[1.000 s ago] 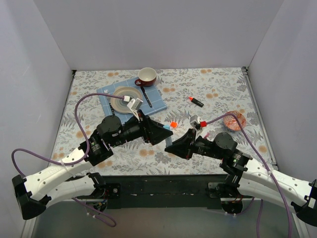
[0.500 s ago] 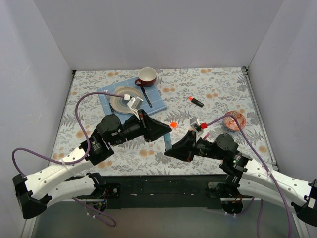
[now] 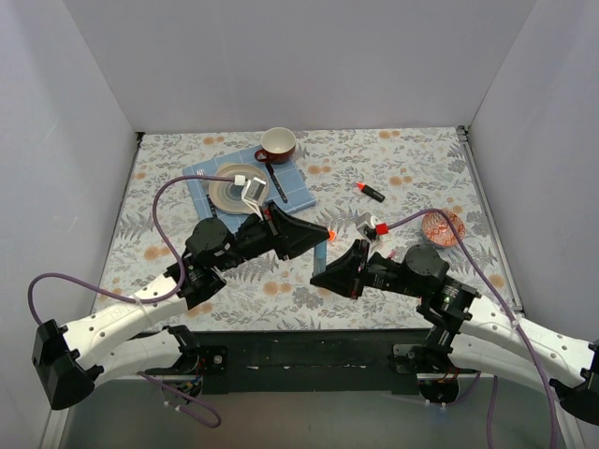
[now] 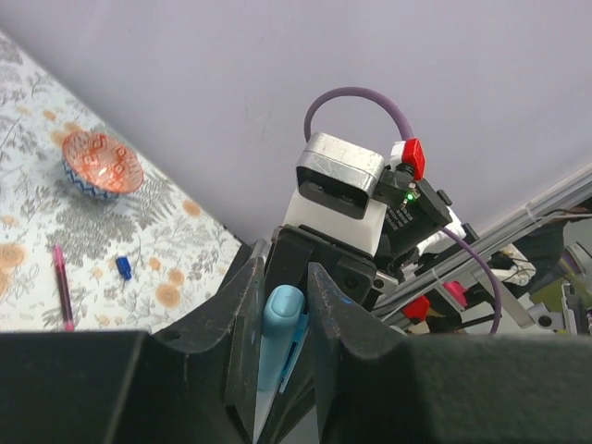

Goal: Insert the pens into the pen caps

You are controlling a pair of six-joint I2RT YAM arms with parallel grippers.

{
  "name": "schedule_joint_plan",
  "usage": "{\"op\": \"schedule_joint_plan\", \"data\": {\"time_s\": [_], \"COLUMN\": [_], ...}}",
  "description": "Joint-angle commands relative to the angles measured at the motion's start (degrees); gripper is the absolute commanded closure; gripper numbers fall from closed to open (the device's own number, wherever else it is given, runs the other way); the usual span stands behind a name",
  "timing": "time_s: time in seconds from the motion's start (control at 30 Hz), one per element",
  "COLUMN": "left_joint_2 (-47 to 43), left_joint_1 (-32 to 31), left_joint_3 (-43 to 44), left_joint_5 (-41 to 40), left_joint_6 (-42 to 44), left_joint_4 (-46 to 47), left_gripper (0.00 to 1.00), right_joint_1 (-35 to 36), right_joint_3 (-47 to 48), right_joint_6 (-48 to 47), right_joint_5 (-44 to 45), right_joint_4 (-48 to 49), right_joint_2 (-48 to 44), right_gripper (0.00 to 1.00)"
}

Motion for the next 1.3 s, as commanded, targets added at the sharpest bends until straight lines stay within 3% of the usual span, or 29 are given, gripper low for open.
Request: {"op": "schedule_joint_plan", "data": {"time_s": [0.0, 0.1, 0.27, 0.37, 0.73, 0.97, 1.1, 1.13, 1.2, 1.27], "left_joint_2": [2.25, 2.08, 1.29, 1.20, 4.36, 5.25, 2.87, 2.87, 3.40, 4.10], "left_joint_1": [-2.35, -2.35, -2.35, -2.35, -2.35, -2.35, -1.57, -0.87, 2.12, 5.36], "left_joint_3": [-5.52, -8.42, -11.59, -14.14, -22.06, -20.48, -10.84, -6.37, -2.47, 0.61], "left_joint_5": [11.38, 11.46, 12.78, 14.26, 17.62, 14.64, 4.19, 2.69, 1.71, 1.79], "left_joint_6": [-2.30, -2.74, -3.52, -5.19, -8.10, -7.14, -0.91, 0.32, 2.27, 2.45], "left_joint_4": [-5.12, -4.34, -0.21, 6.29, 19.92, 17.74, 1.33, -5.32, -9.41, -12.58], "left_gripper": [1.00, 1.00, 1.00, 1.00, 1.00, 1.00, 1.00, 1.00, 1.00, 1.00], "right_joint_1": [-1.46, -1.81, -2.69, -4.01, -16.22, -16.84, -16.84, -16.93, -16.84, -16.93], "right_joint_3": [12.02, 15.10, 17.22, 17.92, 22.93, 28.38, 23.48, 19.55, 14.96, 9.00], "right_joint_6": [-5.29, -7.93, -9.61, -9.35, -5.04, -6.45, -3.99, -3.29, -2.41, -1.62], "right_joint_5": [13.21, 17.68, 18.05, 18.49, -0.57, -4.88, -11.89, -12.87, -13.24, -12.19], "right_joint_4": [6.87, 4.14, 4.49, 5.28, 10.20, 5.31, 4.05, 3.62, 1.00, -1.04], "right_joint_2": [-0.43, 0.27, 0.97, 2.11, 7.74, 11.51, 11.00, 10.04, 5.82, 0.39], "right_gripper": [0.99, 0.99, 0.99, 0.99, 0.99, 0.99, 0.99, 0.92, 0.71, 0.57]}}
